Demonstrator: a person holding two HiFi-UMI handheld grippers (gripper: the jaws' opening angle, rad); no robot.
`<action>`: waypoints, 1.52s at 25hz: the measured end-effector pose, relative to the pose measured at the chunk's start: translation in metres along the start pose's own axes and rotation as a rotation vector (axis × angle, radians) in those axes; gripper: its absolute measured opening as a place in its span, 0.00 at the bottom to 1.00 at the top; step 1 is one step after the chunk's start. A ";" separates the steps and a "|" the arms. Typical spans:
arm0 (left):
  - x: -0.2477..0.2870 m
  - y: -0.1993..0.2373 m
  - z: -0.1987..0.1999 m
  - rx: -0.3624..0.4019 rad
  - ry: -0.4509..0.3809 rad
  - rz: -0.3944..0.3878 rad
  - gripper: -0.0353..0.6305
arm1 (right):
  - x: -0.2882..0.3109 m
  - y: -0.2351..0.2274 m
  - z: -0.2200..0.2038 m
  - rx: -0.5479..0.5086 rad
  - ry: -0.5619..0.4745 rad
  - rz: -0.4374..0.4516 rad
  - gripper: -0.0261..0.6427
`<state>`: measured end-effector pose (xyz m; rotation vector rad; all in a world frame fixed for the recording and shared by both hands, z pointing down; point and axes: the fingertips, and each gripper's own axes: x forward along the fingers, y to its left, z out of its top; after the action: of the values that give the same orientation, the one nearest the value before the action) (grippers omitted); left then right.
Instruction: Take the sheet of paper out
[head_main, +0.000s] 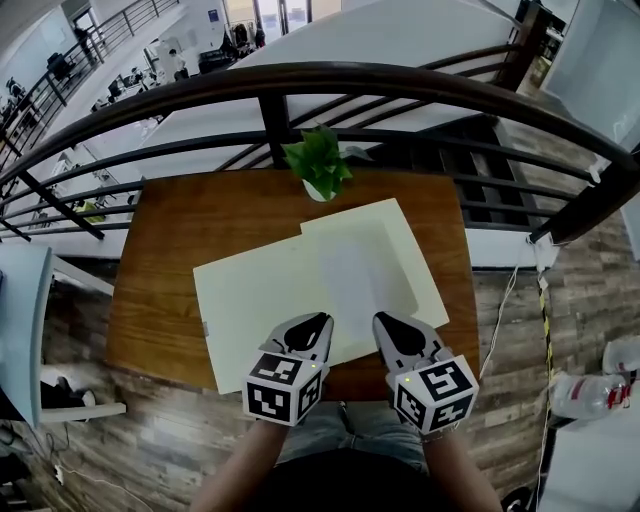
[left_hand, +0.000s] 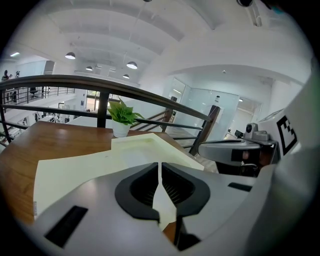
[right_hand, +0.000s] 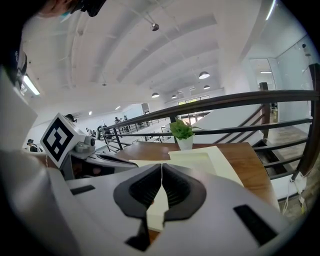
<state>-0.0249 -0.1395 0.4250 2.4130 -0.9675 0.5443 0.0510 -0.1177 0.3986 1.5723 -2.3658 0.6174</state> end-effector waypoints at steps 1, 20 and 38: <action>0.002 0.001 0.000 -0.005 0.002 0.003 0.10 | 0.001 -0.002 -0.001 0.000 0.004 0.003 0.08; 0.059 0.023 -0.019 -0.067 0.113 0.067 0.10 | 0.045 -0.044 -0.023 -0.002 0.143 0.137 0.08; 0.100 0.042 -0.052 -0.223 0.205 0.093 0.22 | 0.076 -0.059 -0.037 0.055 0.214 0.224 0.08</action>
<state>0.0027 -0.1891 0.5311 2.0792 -0.9980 0.6656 0.0739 -0.1826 0.4758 1.2014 -2.3952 0.8575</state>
